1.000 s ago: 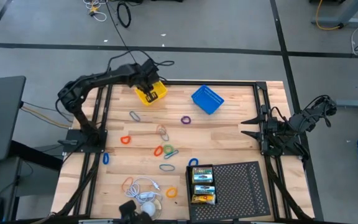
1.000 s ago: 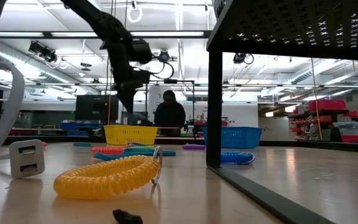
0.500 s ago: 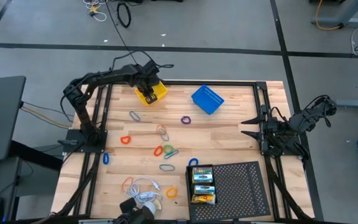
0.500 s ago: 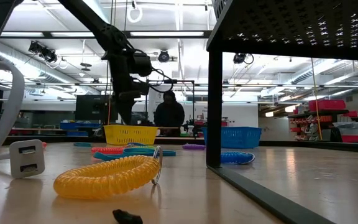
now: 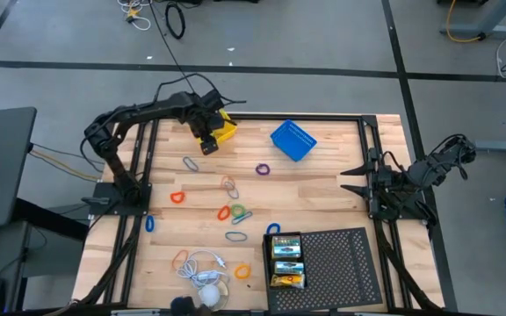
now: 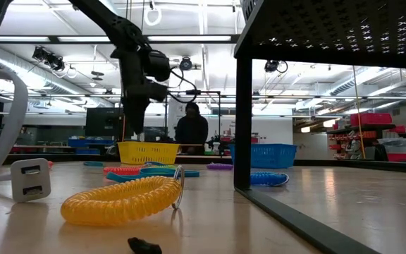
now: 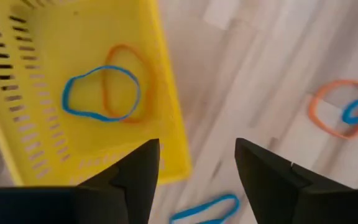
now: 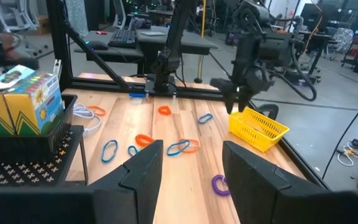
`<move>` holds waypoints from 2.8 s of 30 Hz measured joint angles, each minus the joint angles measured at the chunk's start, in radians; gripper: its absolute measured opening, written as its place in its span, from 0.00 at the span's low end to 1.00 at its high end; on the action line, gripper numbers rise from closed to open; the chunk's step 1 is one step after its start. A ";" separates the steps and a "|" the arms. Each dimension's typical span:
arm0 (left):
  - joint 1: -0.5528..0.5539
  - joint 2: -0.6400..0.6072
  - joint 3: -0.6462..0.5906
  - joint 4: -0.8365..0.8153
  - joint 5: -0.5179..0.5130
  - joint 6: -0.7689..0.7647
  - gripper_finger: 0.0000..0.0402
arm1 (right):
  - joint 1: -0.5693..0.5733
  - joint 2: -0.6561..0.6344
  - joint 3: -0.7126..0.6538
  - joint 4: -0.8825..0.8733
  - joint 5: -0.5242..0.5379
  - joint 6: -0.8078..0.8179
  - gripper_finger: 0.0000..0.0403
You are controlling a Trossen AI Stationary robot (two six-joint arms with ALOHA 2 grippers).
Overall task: Pick & Place Office Desk Supplies
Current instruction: Put the blue rubber band into the yellow basket
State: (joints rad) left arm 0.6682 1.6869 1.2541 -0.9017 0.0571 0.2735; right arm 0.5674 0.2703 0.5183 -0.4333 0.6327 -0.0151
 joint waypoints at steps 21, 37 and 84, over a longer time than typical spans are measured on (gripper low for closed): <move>-0.277 -0.535 -0.635 0.432 -0.050 -0.211 0.51 | 0.000 0.000 0.000 -0.026 0.018 -0.006 0.44; -0.294 -0.489 -0.749 0.408 -0.278 -0.198 0.51 | 0.000 0.000 0.000 -0.005 0.040 -0.020 0.44; -0.373 -0.473 -0.513 0.270 -0.264 -0.306 0.01 | 0.000 0.000 0.000 -0.013 0.038 -0.017 0.44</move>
State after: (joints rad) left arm 0.2955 1.2143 0.7410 -0.6314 -0.2072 -0.0329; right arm 0.5673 0.2703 0.5183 -0.4466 0.6703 -0.0323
